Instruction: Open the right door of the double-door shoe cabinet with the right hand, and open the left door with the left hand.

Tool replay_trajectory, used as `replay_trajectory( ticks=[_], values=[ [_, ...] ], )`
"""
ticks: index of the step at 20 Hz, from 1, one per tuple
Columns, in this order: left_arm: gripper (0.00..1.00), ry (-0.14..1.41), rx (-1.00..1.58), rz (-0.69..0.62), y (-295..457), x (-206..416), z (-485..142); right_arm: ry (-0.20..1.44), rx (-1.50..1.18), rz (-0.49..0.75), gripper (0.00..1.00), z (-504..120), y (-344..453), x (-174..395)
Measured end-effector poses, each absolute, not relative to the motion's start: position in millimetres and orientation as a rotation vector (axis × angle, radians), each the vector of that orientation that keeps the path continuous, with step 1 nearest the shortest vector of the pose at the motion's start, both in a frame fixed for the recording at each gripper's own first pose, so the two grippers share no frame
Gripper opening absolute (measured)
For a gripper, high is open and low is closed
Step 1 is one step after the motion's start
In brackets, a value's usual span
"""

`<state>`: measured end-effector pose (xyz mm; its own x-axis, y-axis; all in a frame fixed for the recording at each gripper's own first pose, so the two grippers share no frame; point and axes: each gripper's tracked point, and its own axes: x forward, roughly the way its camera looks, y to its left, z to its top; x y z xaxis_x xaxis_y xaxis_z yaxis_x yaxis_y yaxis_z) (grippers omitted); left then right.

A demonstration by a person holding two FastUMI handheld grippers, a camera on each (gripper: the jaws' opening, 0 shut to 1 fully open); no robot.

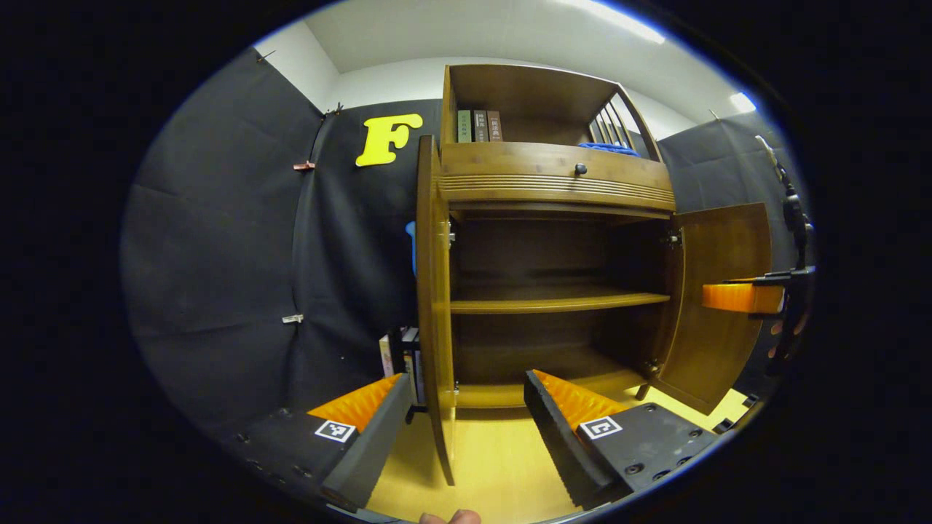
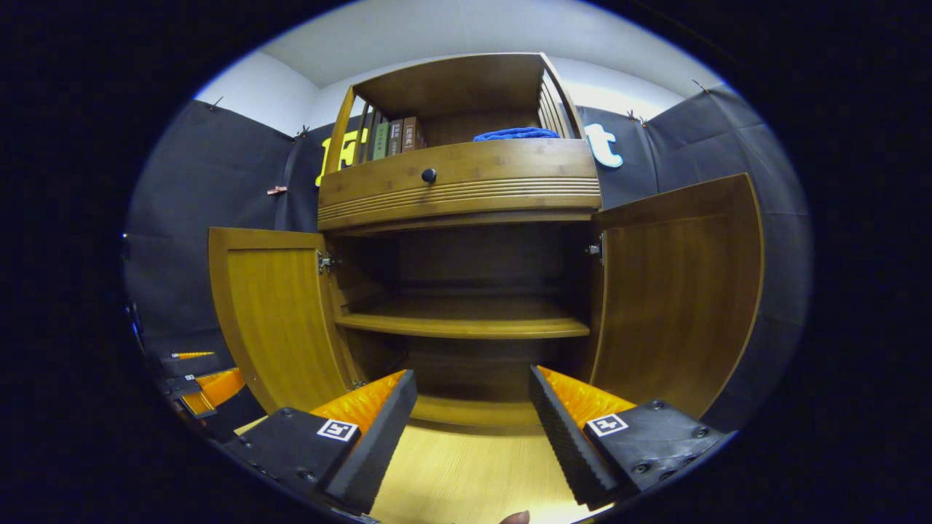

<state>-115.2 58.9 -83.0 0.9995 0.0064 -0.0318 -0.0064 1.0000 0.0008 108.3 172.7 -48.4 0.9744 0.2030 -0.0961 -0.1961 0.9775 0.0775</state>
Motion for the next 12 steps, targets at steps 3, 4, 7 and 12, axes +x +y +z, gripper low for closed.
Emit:
replay_trajectory(
  ticks=[3,4,7,12],
  values=[
    [0.96,0.031,-0.005,-0.005,47,-111,-80,0.099,0.070,0.192,0.98,-47,171,108],
    [0.96,0.027,-0.001,-0.007,44,-110,-79,0.094,0.074,0.187,0.98,-45,169,108],
    [0.96,0.030,0.003,-0.026,35,-104,-77,0.085,0.076,0.170,0.98,-41,164,107],
    [0.96,0.023,0.004,-0.035,26,-95,-79,0.068,0.071,0.132,0.98,-38,153,104]
  ],
)
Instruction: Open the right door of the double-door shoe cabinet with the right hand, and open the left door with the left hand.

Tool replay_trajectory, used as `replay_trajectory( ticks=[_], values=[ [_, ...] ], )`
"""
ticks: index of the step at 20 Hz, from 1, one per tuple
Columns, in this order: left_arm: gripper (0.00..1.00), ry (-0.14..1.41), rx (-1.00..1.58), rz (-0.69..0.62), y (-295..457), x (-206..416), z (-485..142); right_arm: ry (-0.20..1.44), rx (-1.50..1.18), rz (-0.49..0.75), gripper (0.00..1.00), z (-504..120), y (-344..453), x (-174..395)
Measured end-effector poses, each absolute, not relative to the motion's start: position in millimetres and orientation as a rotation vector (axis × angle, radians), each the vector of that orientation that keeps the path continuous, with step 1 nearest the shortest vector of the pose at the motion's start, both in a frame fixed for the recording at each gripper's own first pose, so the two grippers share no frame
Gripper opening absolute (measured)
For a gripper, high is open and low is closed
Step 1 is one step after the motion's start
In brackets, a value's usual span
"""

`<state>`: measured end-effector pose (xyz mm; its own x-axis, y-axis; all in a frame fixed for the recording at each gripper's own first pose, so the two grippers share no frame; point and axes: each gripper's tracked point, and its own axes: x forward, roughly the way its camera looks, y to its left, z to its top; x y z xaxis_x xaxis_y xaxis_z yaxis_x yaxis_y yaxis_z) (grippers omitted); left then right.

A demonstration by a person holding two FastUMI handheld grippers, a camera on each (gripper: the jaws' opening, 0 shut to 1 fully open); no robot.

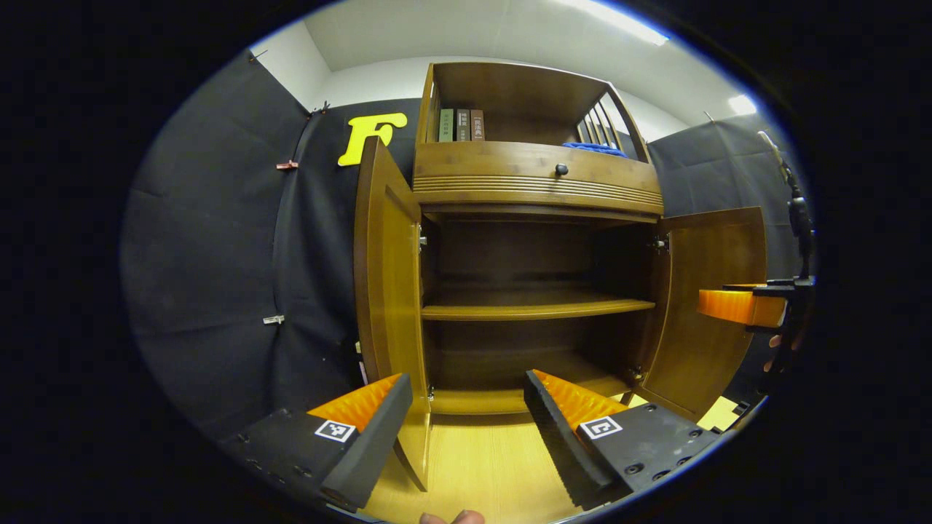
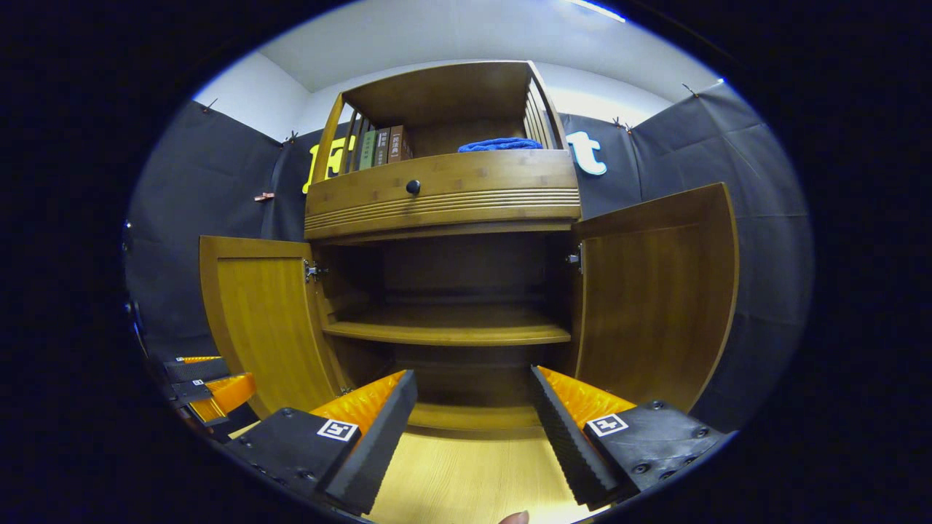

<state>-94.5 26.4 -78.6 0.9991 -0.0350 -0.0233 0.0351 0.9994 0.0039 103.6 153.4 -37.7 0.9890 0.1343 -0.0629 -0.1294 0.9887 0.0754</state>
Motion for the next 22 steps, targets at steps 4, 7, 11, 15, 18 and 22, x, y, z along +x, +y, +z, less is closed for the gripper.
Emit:
replay_trajectory(
  ticks=[4,7,11,15,18,22],
  values=[
    [0.96,0.028,-0.012,-0.036,23,-87,-77,0.060,0.056,0.104,0.98,-36,145,102],
    [0.96,0.036,-0.041,-0.039,19,-84,-71,0.052,0.049,0.089,0.98,-34,141,100],
    [0.94,0.039,-0.039,-0.044,20,-82,-69,0.039,0.036,0.079,0.98,-31,140,98],
    [0.96,0.037,-0.028,-0.043,20,-81,-68,0.036,0.032,0.076,0.98,-31,141,96],
    [0.96,0.031,-0.031,-0.049,19,-81,-67,0.037,0.025,0.076,0.98,-32,141,94],
    [0.96,0.037,-0.024,-0.052,15,-81,-68,0.035,0.023,0.071,0.98,-32,139,93]
  ],
)
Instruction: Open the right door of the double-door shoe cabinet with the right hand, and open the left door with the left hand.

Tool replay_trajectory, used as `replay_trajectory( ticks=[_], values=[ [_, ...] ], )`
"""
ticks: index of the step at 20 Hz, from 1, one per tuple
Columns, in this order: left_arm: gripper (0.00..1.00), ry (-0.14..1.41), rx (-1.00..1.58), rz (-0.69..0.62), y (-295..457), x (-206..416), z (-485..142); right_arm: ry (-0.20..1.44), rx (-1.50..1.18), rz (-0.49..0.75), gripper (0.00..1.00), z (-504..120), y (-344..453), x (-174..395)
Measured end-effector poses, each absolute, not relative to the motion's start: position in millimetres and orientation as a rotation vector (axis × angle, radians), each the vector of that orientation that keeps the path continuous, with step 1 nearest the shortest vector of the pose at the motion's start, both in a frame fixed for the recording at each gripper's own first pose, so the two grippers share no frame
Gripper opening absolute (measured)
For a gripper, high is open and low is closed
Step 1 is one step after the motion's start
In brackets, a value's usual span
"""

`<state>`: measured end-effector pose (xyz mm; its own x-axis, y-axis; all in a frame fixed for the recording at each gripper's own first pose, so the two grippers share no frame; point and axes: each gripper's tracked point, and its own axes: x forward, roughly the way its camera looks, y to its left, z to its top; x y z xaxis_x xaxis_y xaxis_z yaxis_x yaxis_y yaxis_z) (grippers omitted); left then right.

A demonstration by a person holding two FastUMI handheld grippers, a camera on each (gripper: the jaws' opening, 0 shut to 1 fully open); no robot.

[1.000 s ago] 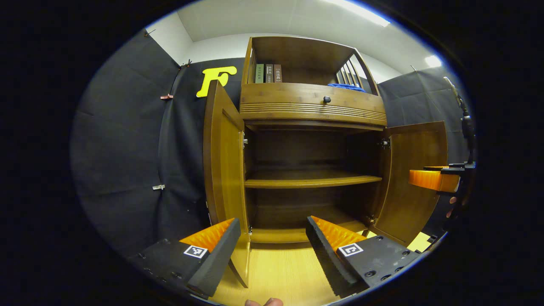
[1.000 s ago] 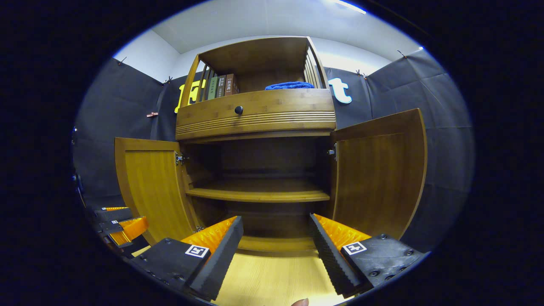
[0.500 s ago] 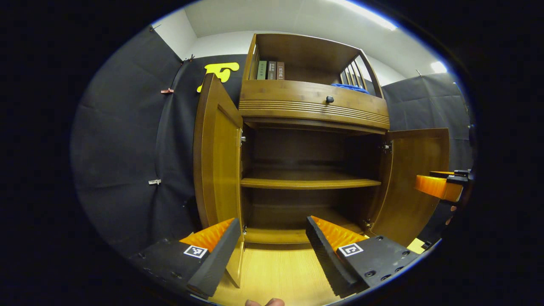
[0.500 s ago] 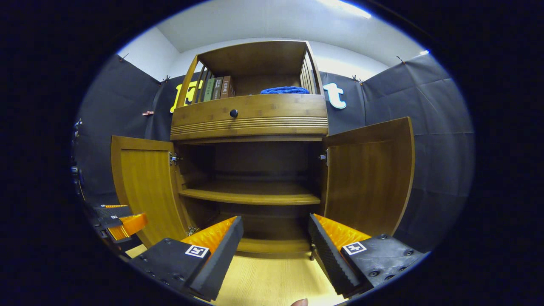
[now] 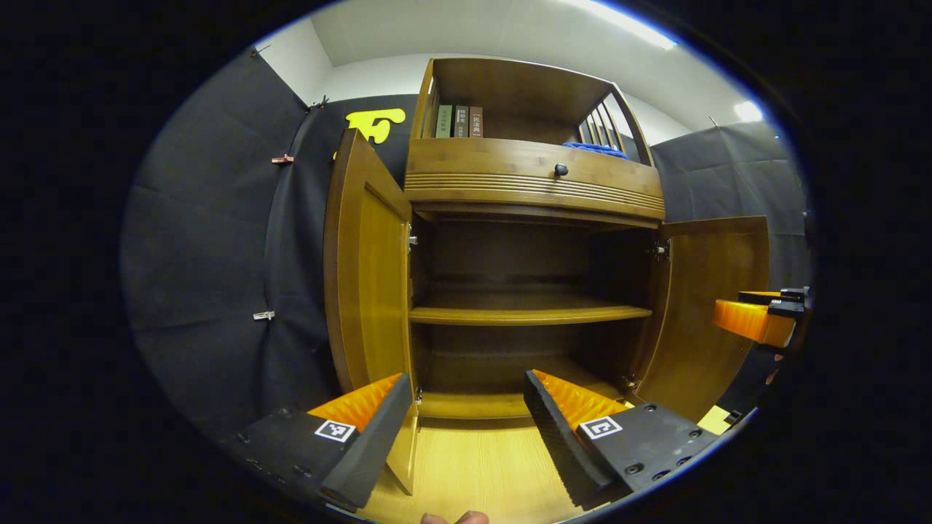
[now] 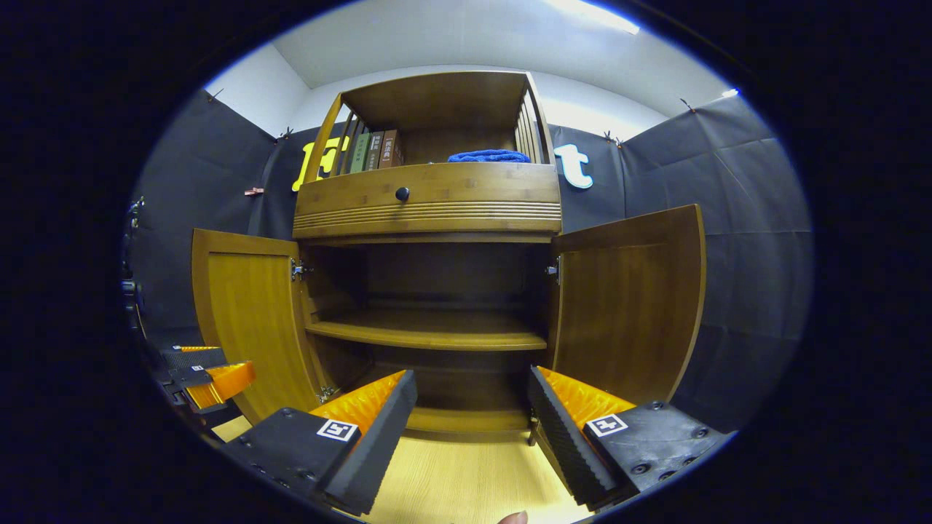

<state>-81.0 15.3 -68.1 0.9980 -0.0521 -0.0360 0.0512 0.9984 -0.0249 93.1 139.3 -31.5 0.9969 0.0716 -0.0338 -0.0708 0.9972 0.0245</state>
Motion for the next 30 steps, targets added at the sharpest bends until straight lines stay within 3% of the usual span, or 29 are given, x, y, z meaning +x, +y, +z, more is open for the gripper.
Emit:
replay_trajectory(
  ticks=[30],
  values=[
    [0.97,0.008,0.010,-0.059,2,-84,-64,0.043,0.016,0.072,0.98,-36,130,89]
  ],
)
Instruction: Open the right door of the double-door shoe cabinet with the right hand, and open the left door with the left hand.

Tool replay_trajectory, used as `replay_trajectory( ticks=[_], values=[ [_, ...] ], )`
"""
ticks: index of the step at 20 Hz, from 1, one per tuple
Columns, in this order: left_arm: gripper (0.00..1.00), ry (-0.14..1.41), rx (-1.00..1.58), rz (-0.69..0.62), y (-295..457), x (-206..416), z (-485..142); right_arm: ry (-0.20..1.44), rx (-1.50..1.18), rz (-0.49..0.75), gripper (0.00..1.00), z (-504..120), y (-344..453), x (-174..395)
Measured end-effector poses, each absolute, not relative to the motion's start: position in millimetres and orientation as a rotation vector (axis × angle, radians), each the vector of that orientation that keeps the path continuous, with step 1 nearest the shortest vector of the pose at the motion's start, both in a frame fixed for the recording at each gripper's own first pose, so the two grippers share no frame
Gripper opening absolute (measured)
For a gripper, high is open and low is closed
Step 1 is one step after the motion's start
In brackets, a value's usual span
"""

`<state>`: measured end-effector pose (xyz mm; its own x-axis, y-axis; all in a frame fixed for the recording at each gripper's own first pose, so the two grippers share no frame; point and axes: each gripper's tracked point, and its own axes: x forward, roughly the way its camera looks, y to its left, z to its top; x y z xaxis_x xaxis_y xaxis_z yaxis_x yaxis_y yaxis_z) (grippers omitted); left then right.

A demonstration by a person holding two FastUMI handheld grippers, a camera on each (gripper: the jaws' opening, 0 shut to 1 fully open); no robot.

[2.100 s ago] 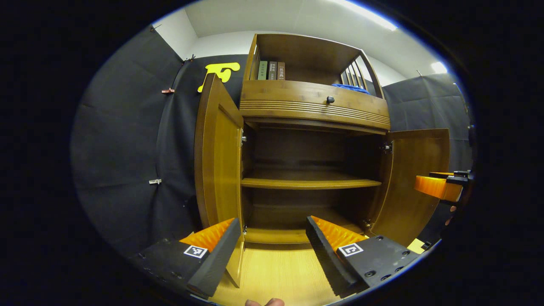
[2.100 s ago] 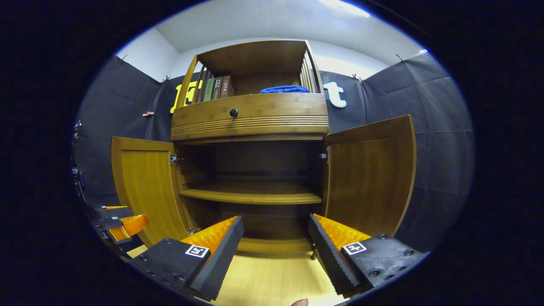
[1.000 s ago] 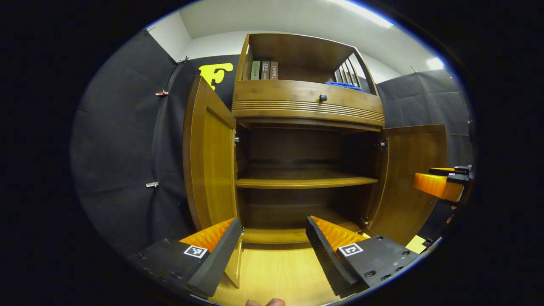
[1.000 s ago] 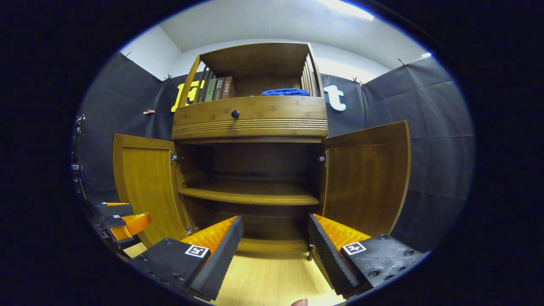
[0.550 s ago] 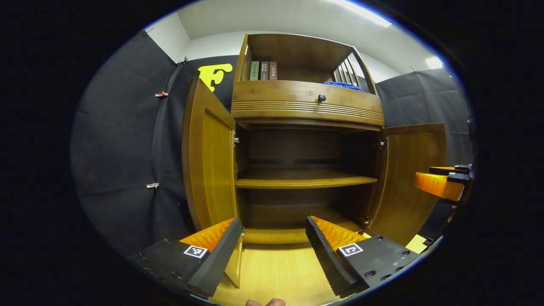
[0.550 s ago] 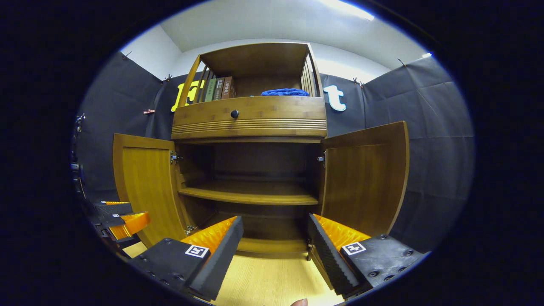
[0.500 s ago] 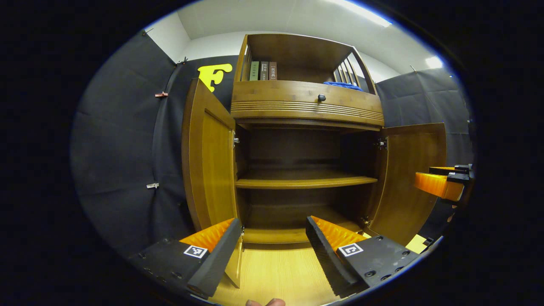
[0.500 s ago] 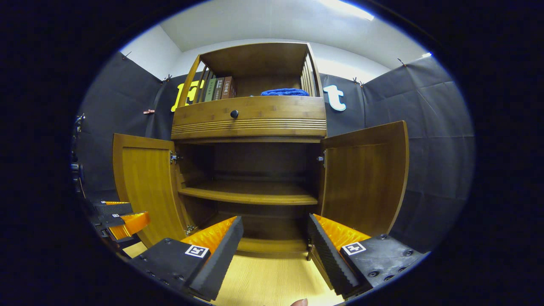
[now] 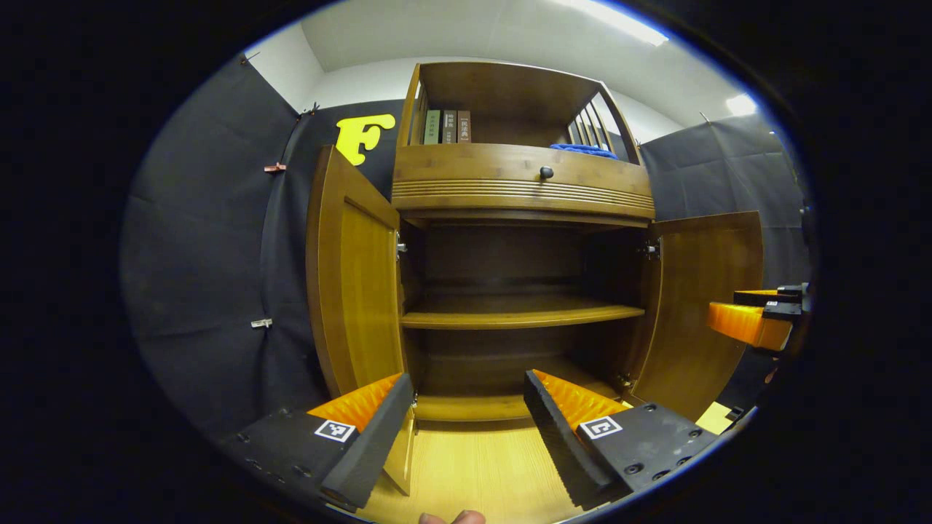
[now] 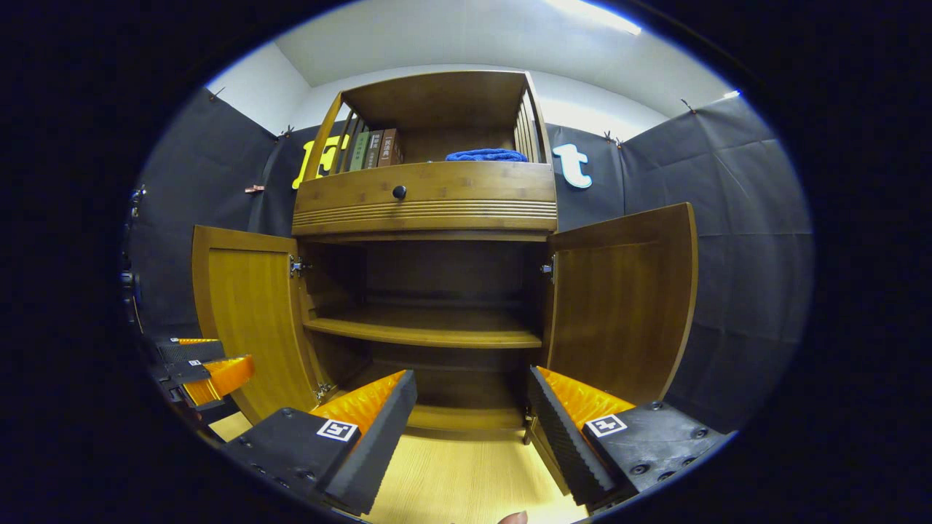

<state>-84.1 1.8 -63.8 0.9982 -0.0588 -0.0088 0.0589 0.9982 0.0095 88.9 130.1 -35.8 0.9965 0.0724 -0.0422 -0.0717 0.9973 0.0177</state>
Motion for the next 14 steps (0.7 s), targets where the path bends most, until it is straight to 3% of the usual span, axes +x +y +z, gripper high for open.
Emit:
replay_trajectory(
  ticks=[14],
  values=[
    [0.96,-0.007,0.005,-0.070,-5.7,-85.6,-56.6,0.042,-0.012,0.067,0.98,-36.7,128.0,88.1]
  ],
)
